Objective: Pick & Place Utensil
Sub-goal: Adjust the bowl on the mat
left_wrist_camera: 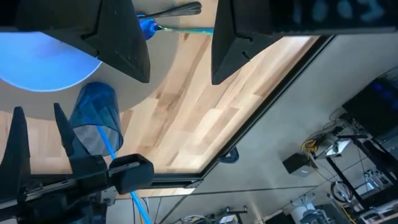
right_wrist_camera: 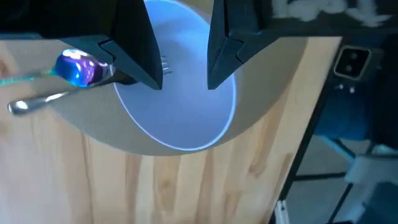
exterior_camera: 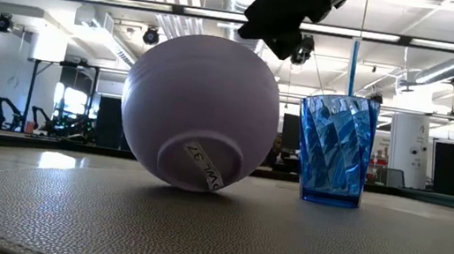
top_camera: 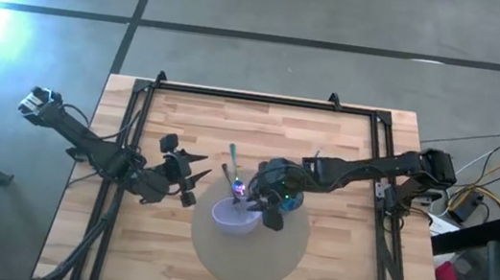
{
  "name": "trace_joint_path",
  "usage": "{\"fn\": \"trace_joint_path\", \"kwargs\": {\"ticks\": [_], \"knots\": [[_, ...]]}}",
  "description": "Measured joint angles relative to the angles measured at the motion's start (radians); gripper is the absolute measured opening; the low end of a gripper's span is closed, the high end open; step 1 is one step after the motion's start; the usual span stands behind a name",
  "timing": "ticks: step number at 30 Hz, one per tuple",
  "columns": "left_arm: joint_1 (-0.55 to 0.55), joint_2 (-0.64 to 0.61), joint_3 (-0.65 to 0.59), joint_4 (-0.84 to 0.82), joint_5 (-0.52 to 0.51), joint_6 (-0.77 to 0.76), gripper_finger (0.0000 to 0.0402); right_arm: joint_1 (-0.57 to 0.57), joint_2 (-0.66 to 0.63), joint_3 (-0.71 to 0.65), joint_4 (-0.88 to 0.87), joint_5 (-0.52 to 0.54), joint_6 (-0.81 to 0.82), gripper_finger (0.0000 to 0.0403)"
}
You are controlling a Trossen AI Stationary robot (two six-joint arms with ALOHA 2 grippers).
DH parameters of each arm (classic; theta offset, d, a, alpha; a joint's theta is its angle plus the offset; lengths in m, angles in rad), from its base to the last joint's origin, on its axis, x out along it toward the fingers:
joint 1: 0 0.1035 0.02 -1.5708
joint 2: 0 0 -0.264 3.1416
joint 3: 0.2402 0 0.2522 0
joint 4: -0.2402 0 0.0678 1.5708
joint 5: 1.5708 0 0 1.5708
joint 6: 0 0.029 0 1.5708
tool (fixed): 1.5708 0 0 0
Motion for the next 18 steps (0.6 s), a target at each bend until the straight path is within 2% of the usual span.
{"fn": "trace_joint_path", "kwargs": {"ticks": [4, 9, 18], "knots": [[0.0, 0.0, 0.0, 0.001, 0.012, -0.002, 0.0165, 0.014, 0.007, 0.0, 0.003, -0.005, -0.073, 0.0123], [0.0, 0.0, 0.0, 0.001, 0.016, -0.002, 0.0165, 0.021, 0.028, 0.0, 0.04, -0.123, -0.116, 0.0123], [0.0, 0.0, 0.0, -0.002, 0.016, -0.002, 0.0165, 0.04, 0.054, 0.0, 0.065, -0.13, -0.116, 0.0123]]}}
